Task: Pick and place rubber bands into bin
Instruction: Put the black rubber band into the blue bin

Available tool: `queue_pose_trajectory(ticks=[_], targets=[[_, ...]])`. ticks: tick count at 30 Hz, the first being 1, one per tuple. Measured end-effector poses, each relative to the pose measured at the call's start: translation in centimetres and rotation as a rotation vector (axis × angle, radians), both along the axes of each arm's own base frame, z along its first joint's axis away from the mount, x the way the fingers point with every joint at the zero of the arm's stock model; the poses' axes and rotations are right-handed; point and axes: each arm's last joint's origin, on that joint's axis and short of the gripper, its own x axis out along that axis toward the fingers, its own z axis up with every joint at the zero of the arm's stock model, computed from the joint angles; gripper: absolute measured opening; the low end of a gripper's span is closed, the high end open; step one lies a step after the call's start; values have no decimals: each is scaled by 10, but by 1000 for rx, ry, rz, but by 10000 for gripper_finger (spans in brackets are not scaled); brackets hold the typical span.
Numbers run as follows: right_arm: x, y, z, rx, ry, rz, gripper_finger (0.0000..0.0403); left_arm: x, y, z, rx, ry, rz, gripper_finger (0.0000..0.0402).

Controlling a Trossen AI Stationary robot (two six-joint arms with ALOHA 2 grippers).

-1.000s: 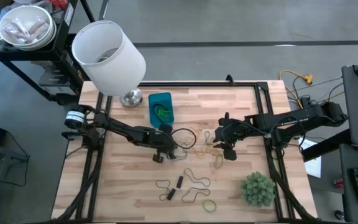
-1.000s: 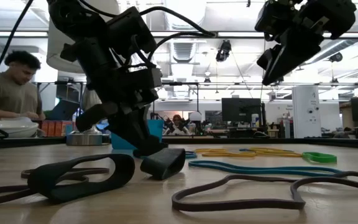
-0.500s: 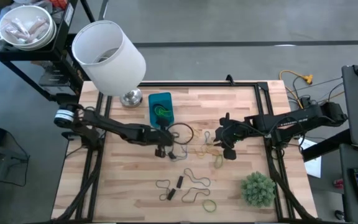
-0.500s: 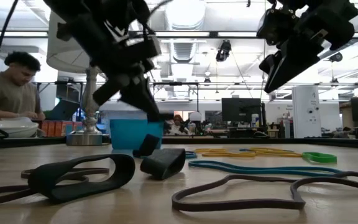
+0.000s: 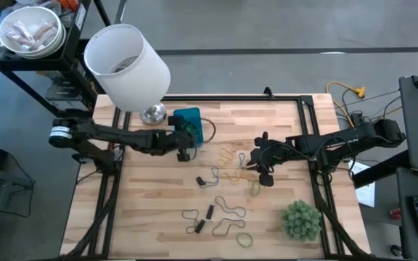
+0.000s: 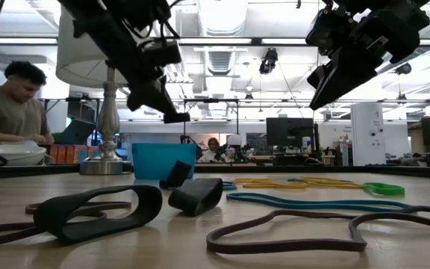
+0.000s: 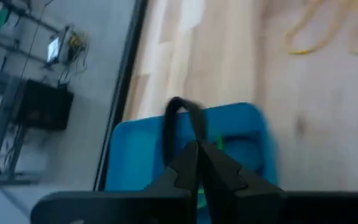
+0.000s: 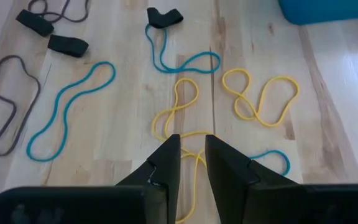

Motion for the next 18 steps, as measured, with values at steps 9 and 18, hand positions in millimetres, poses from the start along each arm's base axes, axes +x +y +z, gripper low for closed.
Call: queue_pose_trajectory(ticks=[9,18], targets=[[0,0,0,3,-7,-3,68,0,31,-15,-22,41,121,0],[2,0,1,-10,-43,14,75,2,35,-23,-27,66,135,44]])
